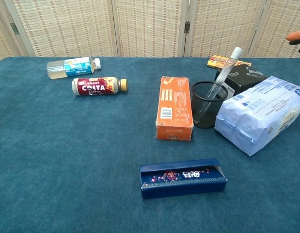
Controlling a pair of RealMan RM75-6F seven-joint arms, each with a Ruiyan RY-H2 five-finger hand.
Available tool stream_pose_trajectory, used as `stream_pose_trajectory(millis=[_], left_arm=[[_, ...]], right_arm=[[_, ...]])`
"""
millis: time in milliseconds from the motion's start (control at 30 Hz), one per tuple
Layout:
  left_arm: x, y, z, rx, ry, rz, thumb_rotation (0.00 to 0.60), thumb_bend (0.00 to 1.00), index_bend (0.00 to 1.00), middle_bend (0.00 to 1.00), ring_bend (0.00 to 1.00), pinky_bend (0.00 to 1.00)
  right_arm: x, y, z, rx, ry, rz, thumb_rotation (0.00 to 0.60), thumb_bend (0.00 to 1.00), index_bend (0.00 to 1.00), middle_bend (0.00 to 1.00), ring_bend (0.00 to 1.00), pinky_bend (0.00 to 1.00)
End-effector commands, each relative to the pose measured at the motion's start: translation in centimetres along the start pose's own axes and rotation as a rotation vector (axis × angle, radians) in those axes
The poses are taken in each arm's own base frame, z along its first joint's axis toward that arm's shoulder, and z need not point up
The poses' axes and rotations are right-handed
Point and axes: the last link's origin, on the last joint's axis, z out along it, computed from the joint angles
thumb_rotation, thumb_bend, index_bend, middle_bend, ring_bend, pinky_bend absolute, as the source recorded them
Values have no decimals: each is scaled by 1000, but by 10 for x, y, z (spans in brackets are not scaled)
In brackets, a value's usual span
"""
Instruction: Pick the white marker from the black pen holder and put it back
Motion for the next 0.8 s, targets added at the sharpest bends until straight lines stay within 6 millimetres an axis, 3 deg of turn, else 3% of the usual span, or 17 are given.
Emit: stream_pose_trajectory(millis=[33,233,533,800], left_arm=[[0,1,0,-1,0,2,600,238,101,60,64,100],[2,4,1,-6,6,7,600,238,101,61,64,100],[3,5,3,-5,6,14,600,239,101,60,64,100],[3,5,3,-2,6,15,600,238,101,60,64,100]], right_arm=[[-1,-12,29,12,-18,134,600,242,0,0,0,82],[-7,-26,62,31,-65,278,600,246,0,0,0,49],[-26,-33,94,44,-107,475,600,279,0,9,0,48],[-48,-39,108,93,-141,599,600,297,0,144,56,105]])
